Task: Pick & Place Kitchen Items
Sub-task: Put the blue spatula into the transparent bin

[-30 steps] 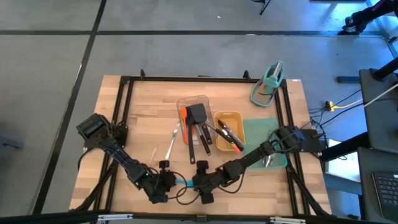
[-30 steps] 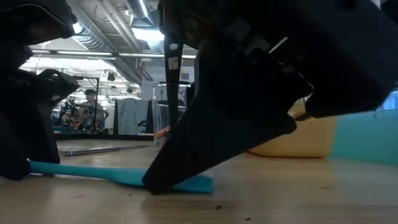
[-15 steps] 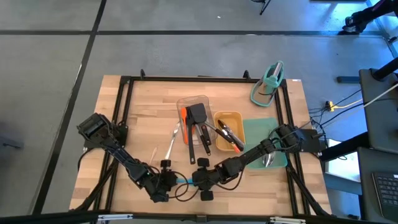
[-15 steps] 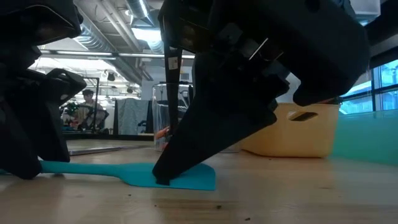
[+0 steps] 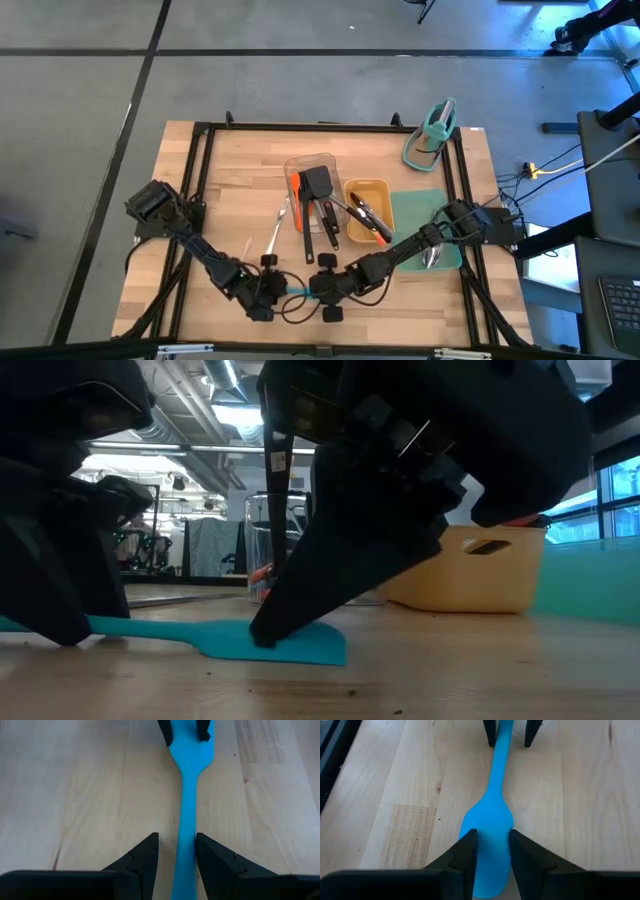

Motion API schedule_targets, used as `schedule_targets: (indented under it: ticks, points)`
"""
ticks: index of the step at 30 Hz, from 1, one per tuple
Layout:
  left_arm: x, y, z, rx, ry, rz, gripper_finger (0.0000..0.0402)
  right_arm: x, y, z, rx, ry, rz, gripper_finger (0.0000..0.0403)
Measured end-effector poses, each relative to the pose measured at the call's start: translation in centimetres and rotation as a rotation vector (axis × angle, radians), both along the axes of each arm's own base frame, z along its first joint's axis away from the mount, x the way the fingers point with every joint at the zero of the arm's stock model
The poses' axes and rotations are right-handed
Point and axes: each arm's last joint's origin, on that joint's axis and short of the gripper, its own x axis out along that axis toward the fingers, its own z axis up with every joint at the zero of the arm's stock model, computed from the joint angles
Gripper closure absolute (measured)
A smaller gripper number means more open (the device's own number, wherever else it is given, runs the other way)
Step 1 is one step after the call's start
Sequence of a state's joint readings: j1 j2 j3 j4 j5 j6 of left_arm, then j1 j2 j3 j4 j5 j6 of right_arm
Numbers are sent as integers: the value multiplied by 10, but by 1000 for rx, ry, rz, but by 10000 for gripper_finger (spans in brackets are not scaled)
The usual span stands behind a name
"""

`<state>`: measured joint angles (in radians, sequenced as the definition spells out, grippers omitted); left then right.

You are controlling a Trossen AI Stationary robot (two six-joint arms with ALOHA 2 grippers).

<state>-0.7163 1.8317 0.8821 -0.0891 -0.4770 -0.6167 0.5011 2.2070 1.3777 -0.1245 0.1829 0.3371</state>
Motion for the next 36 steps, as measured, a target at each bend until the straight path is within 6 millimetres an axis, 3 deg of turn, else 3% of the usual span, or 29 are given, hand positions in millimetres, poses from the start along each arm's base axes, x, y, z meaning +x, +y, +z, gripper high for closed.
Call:
schedule_targets:
  ticks: [12,19,23,31,36]
  points:
    - [5,7,-1,-62,48,-17,276,-1,0,0,-46,-8,-22,360]
    - [-3,15,-13,-108,34,27,276,-2,3,1,-20,1,37,357]
    - [-4,16,-16,-138,4,52,276,1,8,8,-29,13,42,327]
    - [-1,14,-14,-160,-58,64,278,1,26,23,-68,64,62,198]
    - [0,15,-14,-148,-76,82,303,-1,34,26,-51,65,67,150]
